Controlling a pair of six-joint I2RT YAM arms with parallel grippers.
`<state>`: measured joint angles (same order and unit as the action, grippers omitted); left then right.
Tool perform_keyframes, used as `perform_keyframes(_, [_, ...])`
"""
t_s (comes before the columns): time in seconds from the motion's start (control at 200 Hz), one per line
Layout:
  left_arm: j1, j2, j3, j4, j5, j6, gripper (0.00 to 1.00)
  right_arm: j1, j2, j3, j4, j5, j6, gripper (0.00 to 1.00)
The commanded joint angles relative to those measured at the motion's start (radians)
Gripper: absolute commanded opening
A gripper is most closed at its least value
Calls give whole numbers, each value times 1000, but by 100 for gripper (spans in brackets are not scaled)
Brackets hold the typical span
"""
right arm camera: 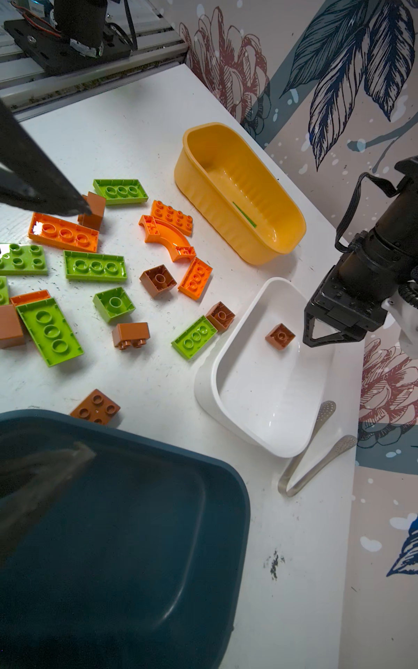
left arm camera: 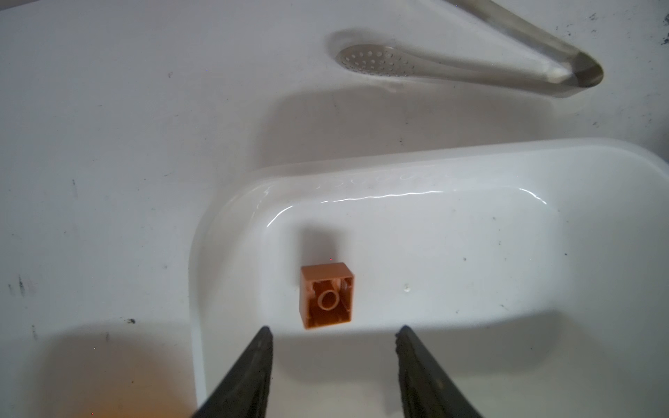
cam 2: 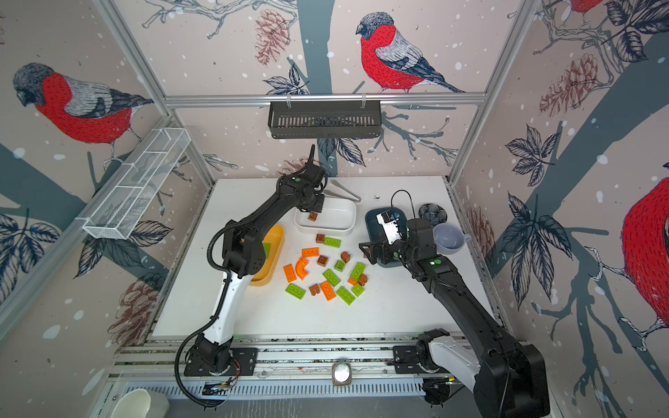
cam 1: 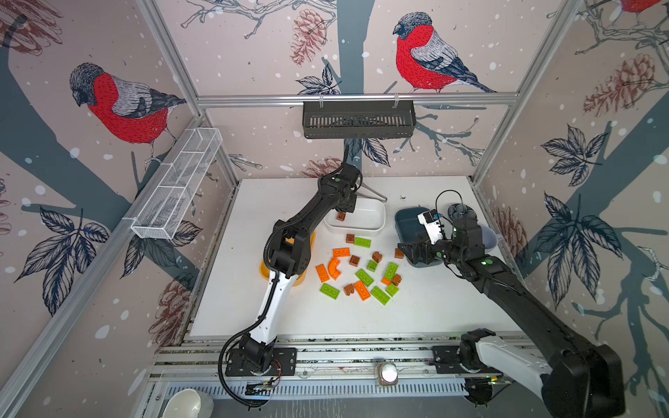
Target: Sort the legos into containers by color
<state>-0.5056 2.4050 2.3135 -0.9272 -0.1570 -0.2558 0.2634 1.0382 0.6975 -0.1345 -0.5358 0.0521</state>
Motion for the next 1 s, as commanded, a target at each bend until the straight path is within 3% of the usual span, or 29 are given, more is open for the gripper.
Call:
perform_keyframes(0.0, [-3,-57,-40,-38,43,-25,60,-5,-5,-3,-13,-3,-12,99])
perform_keyframes(0.19, [-55,-222,-210,-110,33,-94,63,-11,-6,-13,-14,-13,-12,99])
perform_keyframes(0.455, [-160,-523,-633,-90,1,-363,57,-15,-8,-34,-5,-34,-6,99])
perform_keyframes(0.64, [-178,-704,-888,-45,-10,-521,54,-15,-8,-47,2,-49,-4,99])
perform_keyframes(0.866, [-182,-822,-1127,99,40,-728,54,-13,-11,-56,15,-69,3,99])
perform_keyframes(0.996, [-182,-827,-1202,164,56,-754,51,-12,-18,-62,15,-77,6,99])
